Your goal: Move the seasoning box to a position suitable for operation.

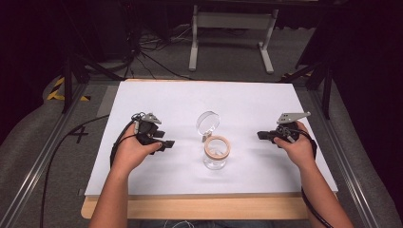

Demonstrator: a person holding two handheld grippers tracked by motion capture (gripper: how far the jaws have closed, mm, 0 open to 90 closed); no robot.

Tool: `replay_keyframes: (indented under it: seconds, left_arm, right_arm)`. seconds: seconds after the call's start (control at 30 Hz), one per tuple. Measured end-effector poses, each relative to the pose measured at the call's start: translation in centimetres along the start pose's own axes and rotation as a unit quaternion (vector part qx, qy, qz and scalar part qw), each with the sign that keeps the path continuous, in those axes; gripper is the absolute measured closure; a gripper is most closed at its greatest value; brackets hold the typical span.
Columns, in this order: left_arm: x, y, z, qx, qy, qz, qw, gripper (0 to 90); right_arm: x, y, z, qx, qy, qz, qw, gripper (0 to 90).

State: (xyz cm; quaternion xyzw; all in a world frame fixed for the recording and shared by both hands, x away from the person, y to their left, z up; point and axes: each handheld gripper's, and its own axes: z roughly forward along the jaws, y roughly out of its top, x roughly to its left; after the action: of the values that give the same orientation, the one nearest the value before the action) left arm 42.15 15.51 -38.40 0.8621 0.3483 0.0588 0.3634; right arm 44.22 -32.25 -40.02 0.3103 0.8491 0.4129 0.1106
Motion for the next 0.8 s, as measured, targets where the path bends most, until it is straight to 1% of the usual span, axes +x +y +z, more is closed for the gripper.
replay_keyframes:
  seconds: [0.07, 0.1, 0.17, 0.23, 0.27, 0.3, 0.33, 0.37, 0.4, 0.43, 0.47, 0.5, 0.53, 0.57, 0.6, 0.63, 0.67, 0.73, 0.8]
  left_arm:
    - [-0.1, -0.4, -0.2, 0.013, 0.011, 0.001, 0.9999, 37.5]
    - [-0.1, -0.6, -0.3, 0.016, 0.013, -0.004, 0.9998, 37.5]
    - [-0.2, -1.1, -0.9, 0.015, 0.017, -0.018, 0.9996, 36.2]
    - [-0.4, -1.3, -1.3, 0.008, 0.016, -0.02, 0.9996, 35.4]
    - [-0.6, -1.2, -1.5, 0.001, 0.004, -0.018, 0.9998, 34.3]
    - [-0.6, -1.2, -1.5, 0.001, 0.004, -0.018, 0.9998, 34.1]
    - [-0.8, -1.2, -1.8, -0.007, -0.012, -0.018, 0.9997, 34.1]
    - [-1.4, -1.0, -2.3, -0.02, -0.038, -0.016, 0.999, 34.0]
    - [-1.8, -0.8, -2.7, -0.027, -0.045, -0.012, 0.9985, 34.0]
    - [-1.8, -0.8, -2.7, -0.027, -0.045, -0.012, 0.9985, 34.0]
    - [-2.0, -0.7, -3.0, -0.028, -0.042, -0.003, 0.9987, 34.1]
    - [-2.2, -0.6, -3.1, -0.03, -0.037, -0.003, 0.9989, 34.1]
    - [-2.3, -0.5, -3.5, -0.026, -0.024, 0.008, 0.9993, 34.0]
    - [-2.5, -0.5, -3.5, -0.024, -0.019, 0.006, 0.9995, 33.9]
    - [-2.6, -0.5, -3.7, -0.025, -0.015, 0.01, 0.9995, 33.7]
    - [-2.6, -0.6, -3.7, -0.023, -0.018, 0.01, 0.9995, 33.6]
    - [-2.7, -0.5, -3.7, -0.024, -0.021, 0.009, 0.9994, 33.5]
    - [-2.9, -0.4, -3.8, -0.027, -0.022, 0.015, 0.9993, 33.5]
    - [-3.2, -0.3, -3.8, -0.028, -0.024, 0.017, 0.9992, 33.5]
  right_arm:
    - [0.5, 0.1, -0.1, -0.004, 0.01, -0.001, 0.9999, 90.0]
    - [0.7, 0.2, 0.0, -0.003, 0.012, -0.003, 0.9999, 90.0]
    - [1.1, 0.3, 0.0, -0.002, 0.018, -0.008, 0.9998, 90.0]
    - [1.5, 0.5, 0.1, -0.002, 0.026, -0.011, 0.9996, 90.0]
    - [1.6, 0.6, 0.1, -0.005, 0.03, -0.01, 0.9995, 90.0]
    - [1.6, 0.6, 0.1, -0.005, 0.03, -0.01, 0.9995, 90.0]
    - [1.8, 0.7, 0.1, -0.007, 0.036, -0.009, 0.9993, 90.0]
    - [2.0, 0.9, 0.3, -0.007, 0.044, -0.01, 0.999, 90.0]
    - [2.1, 0.9, 0.4, -0.005, 0.047, -0.012, 0.9988, 90.0]
    - [2.1, 0.9, 0.4, -0.005, 0.047, -0.012, 0.9988, 90.0]
    - [2.5, 1.2, 0.7, -0.005, 0.054, -0.017, 0.9984, 90.0]
    - [2.5, 1.2, 0.7, -0.005, 0.054, -0.017, 0.9984, 90.0]
    - [2.6, 1.2, 0.7, -0.005, 0.057, -0.017, 0.9982, 90.0]
    - [2.9, 1.4, 1.0, -0.008, 0.064, -0.017, 0.9978, 90.0]
    - [3.0, 1.4, 1.1, -0.008, 0.068, -0.017, 0.9975, 90.0]
    - [3.4, 1.4, 1.7, -0.009, 0.075, -0.02, 0.9969, 89.9]
    - [3.6, 1.3, 2.1, -0.005, 0.078, -0.022, 0.9967, 89.8]
    - [4.0, 1.2, 2.9, 0.006, 0.08, -0.028, 0.9963, 89.6]
    - [4.2, 1.2, 3.2, 0.007, 0.081, -0.031, 0.9962, 89.4]
